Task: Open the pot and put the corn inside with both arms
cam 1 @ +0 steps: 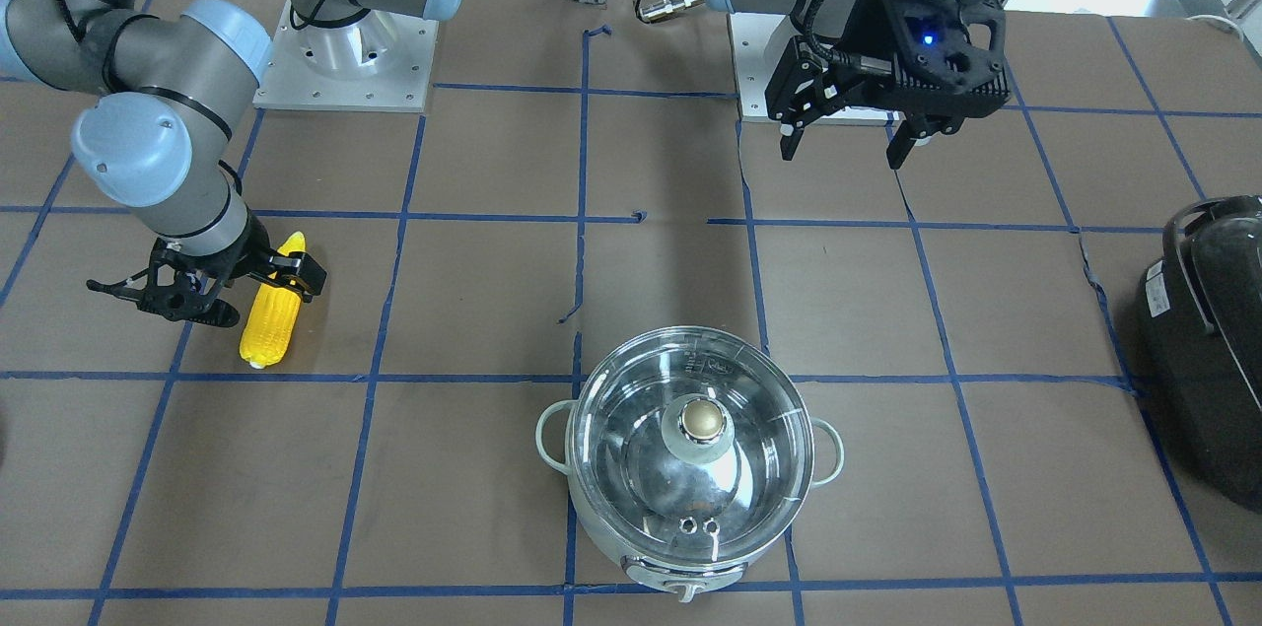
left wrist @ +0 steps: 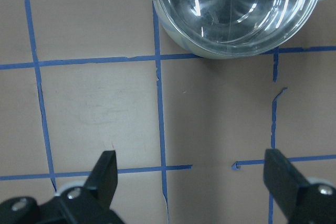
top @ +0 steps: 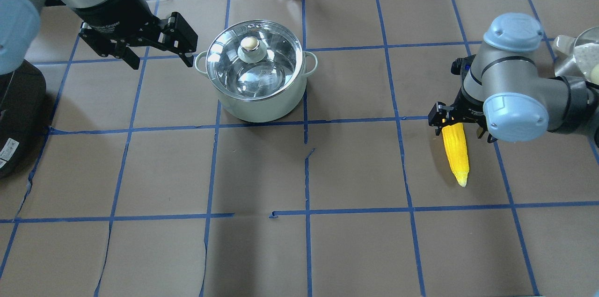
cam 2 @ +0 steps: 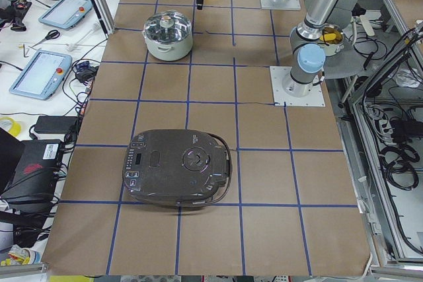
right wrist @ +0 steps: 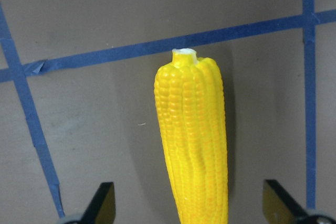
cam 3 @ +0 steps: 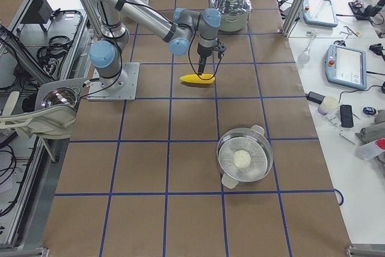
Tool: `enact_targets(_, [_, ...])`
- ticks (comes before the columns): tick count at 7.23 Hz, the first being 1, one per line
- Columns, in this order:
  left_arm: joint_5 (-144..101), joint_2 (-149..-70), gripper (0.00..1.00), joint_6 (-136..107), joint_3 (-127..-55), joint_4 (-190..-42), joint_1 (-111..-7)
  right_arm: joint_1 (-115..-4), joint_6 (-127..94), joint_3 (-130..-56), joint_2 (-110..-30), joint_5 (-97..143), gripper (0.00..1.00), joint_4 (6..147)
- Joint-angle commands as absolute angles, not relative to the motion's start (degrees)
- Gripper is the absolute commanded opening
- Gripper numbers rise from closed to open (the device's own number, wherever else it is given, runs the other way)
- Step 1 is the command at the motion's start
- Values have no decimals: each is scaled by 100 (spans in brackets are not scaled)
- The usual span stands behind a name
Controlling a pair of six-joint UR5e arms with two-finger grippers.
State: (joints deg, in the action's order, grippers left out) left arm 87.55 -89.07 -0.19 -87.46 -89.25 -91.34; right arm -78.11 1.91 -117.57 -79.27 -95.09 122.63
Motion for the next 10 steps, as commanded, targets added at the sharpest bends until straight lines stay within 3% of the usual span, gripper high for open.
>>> enact_targets(1, [8710, -9305, 100, -236, -8578, -8913, -9149, -7805, 185, -11970, -7665, -9527, 100, 12577])
enact_targets(4, [8719, -10069, 100, -921, -8237, -8344, -9630, -7735, 149, -11971, -7383, -9554, 96, 12586])
enact_targets(5, [8727, -10455, 100, -1097, -7983, -8202, -9789, -7708, 106, -11971, -7365, -9545, 65, 12586])
enact_targets(6, [8728, -10755, 100, -1142, -7702, -8113, -9835, -7708, 97, -11971, -7374, -9536, 2, 12534])
enact_targets(8, [8728, -11177, 100, -1064, -7673, -7868, -9896, -7708, 157, -11822, -7426, -9484, 0, 12655])
enact_targets(10, [8736, -11538, 100, -1063, -7682, -7674, -9905, -7813, 158, -11157, -7479, -9510, 0, 12693])
